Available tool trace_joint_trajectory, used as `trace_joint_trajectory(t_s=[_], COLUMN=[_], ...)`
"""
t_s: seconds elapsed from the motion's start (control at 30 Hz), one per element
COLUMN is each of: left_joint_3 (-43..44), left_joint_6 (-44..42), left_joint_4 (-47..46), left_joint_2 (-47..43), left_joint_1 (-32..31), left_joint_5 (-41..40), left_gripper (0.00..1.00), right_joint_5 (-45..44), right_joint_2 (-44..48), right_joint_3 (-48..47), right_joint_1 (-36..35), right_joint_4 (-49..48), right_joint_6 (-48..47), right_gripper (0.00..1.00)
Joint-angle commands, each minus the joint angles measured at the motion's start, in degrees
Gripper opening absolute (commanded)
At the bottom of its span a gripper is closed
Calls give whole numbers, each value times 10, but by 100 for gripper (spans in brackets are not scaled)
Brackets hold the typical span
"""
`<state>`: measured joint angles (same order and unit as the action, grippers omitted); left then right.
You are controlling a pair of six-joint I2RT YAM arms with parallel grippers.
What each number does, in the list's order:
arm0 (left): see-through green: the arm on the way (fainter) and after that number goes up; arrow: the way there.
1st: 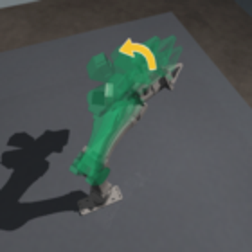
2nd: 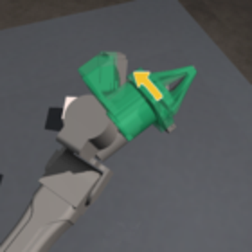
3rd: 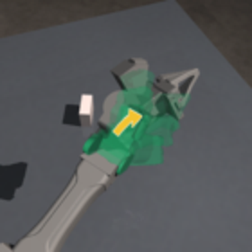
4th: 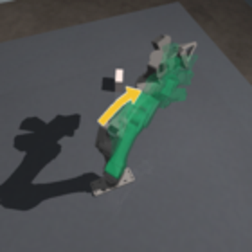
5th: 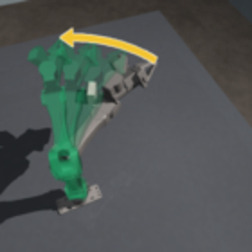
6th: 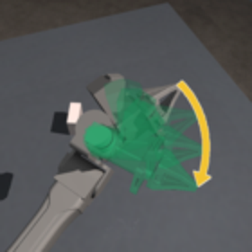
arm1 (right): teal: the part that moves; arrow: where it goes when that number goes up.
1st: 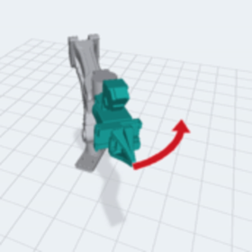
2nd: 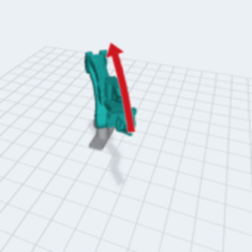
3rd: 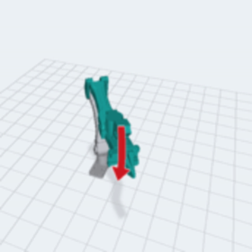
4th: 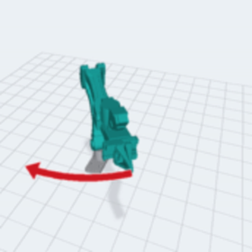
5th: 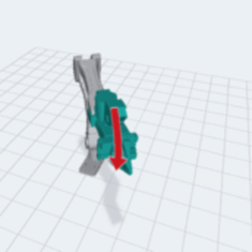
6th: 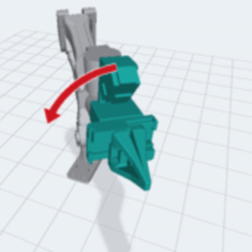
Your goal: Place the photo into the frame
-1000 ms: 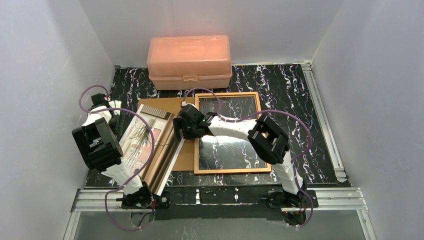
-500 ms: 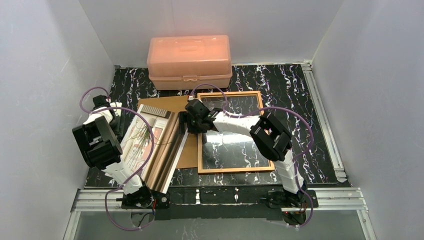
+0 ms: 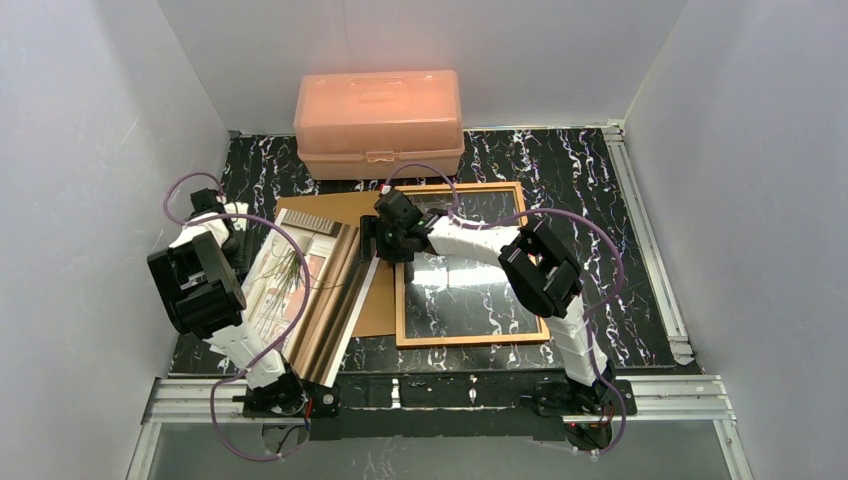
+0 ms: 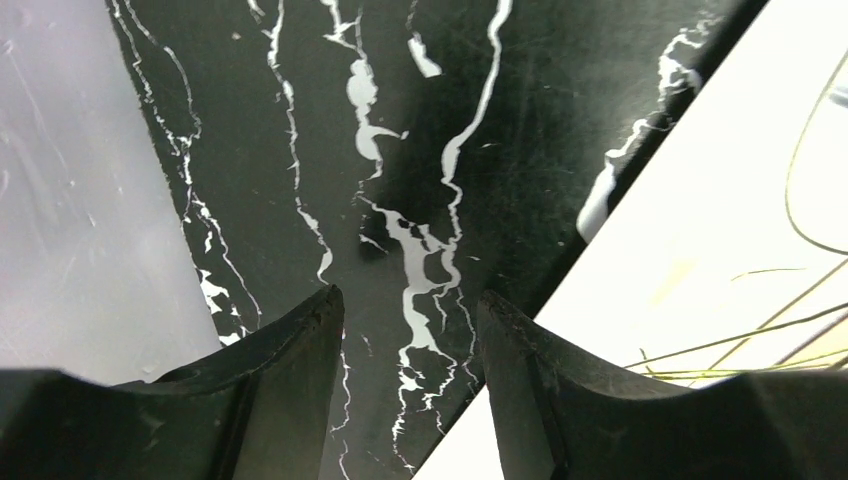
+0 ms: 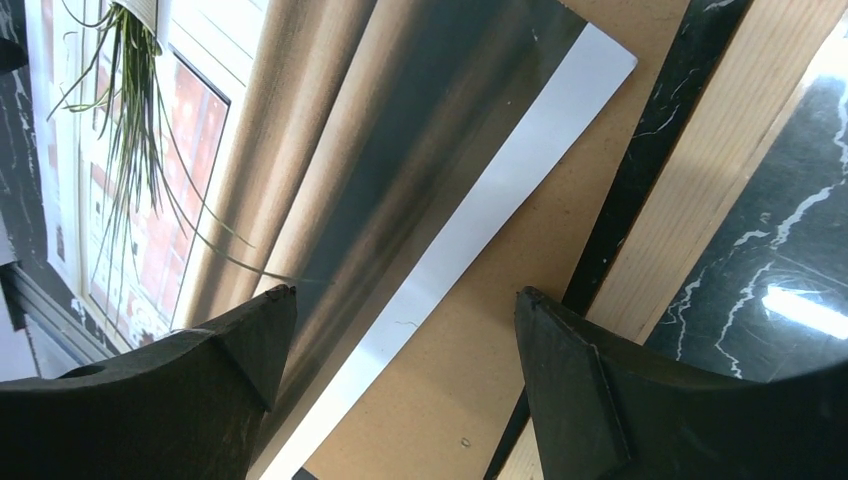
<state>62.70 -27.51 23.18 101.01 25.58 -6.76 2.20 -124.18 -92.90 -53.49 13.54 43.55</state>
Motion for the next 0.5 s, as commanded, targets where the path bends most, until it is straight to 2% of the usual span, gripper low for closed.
trace_joint_trajectory(t_s=[0.0, 0.47], left_joint_3=[-23, -41], left_joint_6=[15, 22], left_joint_4=[29, 27], left_joint_2=[2, 21], left_joint_1=[-19, -27], left_joint_5=[32, 51], left_gripper=[51, 45], right_joint_5=[32, 50], right_joint_2=[-17, -39], right_joint_3=[13, 0], right_joint_1=[-2, -14], right_joint_4=[0, -20], right_joint_6=[31, 59], right_gripper=[88, 87])
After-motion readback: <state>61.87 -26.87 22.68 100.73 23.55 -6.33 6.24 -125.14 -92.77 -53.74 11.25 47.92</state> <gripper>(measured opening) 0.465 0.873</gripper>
